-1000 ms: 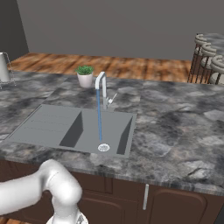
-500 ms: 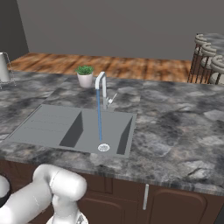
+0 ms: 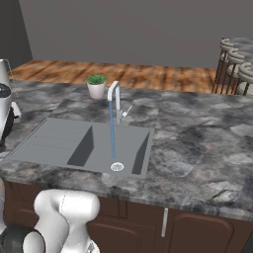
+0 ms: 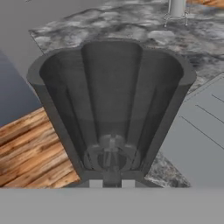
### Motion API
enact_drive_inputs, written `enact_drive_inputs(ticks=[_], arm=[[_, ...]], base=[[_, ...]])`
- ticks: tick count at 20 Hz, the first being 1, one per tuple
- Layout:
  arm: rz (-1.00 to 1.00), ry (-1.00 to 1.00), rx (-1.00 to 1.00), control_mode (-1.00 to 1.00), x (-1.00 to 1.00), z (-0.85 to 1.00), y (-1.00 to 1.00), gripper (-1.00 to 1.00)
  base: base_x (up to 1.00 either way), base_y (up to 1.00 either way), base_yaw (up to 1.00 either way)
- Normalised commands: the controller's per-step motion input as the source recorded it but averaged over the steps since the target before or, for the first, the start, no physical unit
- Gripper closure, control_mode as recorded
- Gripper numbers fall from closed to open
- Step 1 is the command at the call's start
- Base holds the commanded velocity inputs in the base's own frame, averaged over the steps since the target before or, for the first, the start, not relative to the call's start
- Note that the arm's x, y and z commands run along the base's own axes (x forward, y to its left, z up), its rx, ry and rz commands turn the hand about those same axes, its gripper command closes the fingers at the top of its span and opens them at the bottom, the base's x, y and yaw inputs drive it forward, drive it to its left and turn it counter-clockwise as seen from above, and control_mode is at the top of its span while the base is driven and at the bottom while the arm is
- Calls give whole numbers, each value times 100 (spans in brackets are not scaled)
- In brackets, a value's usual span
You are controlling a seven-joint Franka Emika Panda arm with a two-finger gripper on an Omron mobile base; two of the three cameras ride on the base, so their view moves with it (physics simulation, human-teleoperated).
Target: Turn on the sink faucet and place the jug under the water for a few seconds to fill it up.
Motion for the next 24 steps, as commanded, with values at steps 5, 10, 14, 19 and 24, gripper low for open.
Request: enact_drive_inputs(ticks=[5,10,14,19,24], arm=[[-1,0,25,-100,2,0,-100,100],[-4,0,19,-100,6,0,-100,100],[-5,4,11,-100,13,0,-100,100],[-13,11,6,-100,15,0,-100,100],[-13,2,0,-100,14,0,-100,100]], base=[[0,0,0],[0,0,0],[0,0,0],[0,0,0],[0,0,0]])
